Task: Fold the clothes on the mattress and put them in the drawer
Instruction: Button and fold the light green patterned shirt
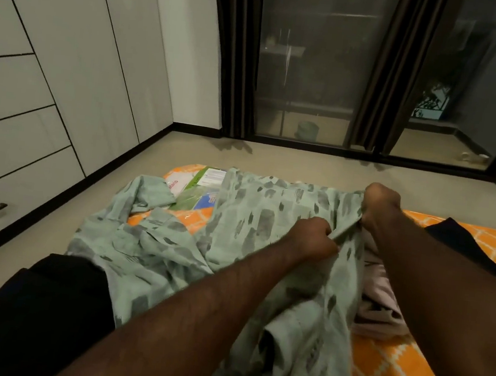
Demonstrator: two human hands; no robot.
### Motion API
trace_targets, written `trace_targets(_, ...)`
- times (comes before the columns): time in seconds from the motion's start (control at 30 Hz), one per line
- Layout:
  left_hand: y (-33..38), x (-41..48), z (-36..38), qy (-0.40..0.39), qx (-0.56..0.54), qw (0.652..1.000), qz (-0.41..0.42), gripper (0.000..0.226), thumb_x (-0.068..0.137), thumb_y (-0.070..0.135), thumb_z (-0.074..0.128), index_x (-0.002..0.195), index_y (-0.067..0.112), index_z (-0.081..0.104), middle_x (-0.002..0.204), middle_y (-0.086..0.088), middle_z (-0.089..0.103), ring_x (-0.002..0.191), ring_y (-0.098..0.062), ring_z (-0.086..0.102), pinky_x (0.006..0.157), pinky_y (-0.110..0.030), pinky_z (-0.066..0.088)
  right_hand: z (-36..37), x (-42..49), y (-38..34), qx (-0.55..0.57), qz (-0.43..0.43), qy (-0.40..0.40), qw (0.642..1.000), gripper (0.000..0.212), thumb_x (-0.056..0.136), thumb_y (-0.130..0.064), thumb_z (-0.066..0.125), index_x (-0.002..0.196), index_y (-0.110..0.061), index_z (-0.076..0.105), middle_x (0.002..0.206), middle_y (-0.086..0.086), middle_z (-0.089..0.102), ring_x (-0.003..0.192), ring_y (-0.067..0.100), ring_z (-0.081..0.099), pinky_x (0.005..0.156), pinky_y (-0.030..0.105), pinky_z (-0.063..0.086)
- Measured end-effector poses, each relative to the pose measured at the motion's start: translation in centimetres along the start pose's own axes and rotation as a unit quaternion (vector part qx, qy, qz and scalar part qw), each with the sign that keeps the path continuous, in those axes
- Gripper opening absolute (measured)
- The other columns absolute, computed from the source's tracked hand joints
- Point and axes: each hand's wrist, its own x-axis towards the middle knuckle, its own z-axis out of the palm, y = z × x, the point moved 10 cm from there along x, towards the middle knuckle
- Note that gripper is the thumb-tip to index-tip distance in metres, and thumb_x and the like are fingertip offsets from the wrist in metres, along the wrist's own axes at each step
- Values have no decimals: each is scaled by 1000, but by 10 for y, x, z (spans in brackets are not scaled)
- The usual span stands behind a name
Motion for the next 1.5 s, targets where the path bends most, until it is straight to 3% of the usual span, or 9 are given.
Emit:
trace_targets(0.2, -40, -18, -6, -42, -118, 991, -55, 30, 99, 33, 59, 113, 9, 69, 107, -11, 70, 96, -26, 67, 81, -35, 54, 72, -26, -88, -25, -210, -131, 968, 40, 106, -26, 47, 141, -12, 59, 147, 14, 56, 135, 34, 52, 115, 47, 40)
trace_targets(0.37, -78, -27, -7, -2, -127, 987, -95, 30, 98, 34, 57, 113, 10, 67, 107, -10, 68, 98, -27, 65, 89, -42, 56, 113, -52, -52, -130, -141, -240, 952, 65, 105, -60, 34, 149, -15, 50, 155, 17, 44, 136, 35, 48, 113, 43, 38)
trace_targets(0.5, -101, -32, -2, -9, -106, 985, -136, 52, 95, 54, 55, 123, 10, 63, 120, -11, 65, 107, -28, 62, 95, -41, 52, 106, -45, -28, -141, -152, -197, 958, 78, 100, -70, 29, 148, -14, 52, 157, 16, 44, 141, 32, 45, 118, 42, 32)
trace_targets(0.67, -109, -43, -6, 9, -29, 992, -124, 70, 91, 72, 47, 122, 10, 62, 121, -12, 65, 107, -29, 62, 83, -37, 49, 84, -81, -19, -200, -235, -164, 937, 55, 112, -40, 25, 153, -5, 39, 160, 20, 37, 146, 35, 37, 115, 34, 27)
trace_targets(0.9, -96, -99, -24, 155, 92, 981, -71, 64, 86, 75, 48, 126, 26, 51, 126, -5, 56, 118, -29, 52, 99, -48, 46, 42, -160, 44, -160, -276, -35, 947, 46, 100, -52, 35, 110, -13, 56, 110, 19, 62, 104, 38, 58, 91, 45, 46)
trace_targets(1.07, -80, -153, -11, 148, 104, 983, -34, 73, 83, 66, 63, 144, 33, 41, 150, -5, 32, 141, -28, 27, 114, -49, 25, 10, -239, 92, -166, -210, 31, 963, 48, 98, -41, 59, 134, -11, 48, 132, 22, 48, 122, 45, 48, 102, 52, 38)
trace_targets(1.2, -76, -196, 1, 158, 72, 985, -12, 58, 88, 55, 58, 143, 43, 43, 150, 0, 29, 140, -25, 26, 113, -49, 28, 6, -267, 141, -113, -73, -63, 989, 74, 90, -63, 58, 142, -14, 37, 139, 21, 53, 123, 44, 56, 96, 50, 51)
trace_targets(1.3, -69, -216, 15, 111, 60, 992, 13, 47, 96, 46, 47, 143, 40, 47, 152, 0, 35, 139, -27, 34, 112, -49, 33, -3, -292, 168, -116, 12, -114, 987, 91, 80, -54, 77, 145, -8, 33, 136, 22, 57, 117, 42, 61, 91, 49, 55)
trace_targets(1.5, -63, -245, 48, -27, 230, 971, 54, 83, 88, 36, 61, 158, 35, 16, 160, -3, 26, 142, -31, 33, 112, -54, 35, -15, -313, 173, -156, -24, -187, 969, 86, 71, -29, 87, 137, -7, 37, 128, 19, 57, 115, 38, 60, 91, 52, 57)
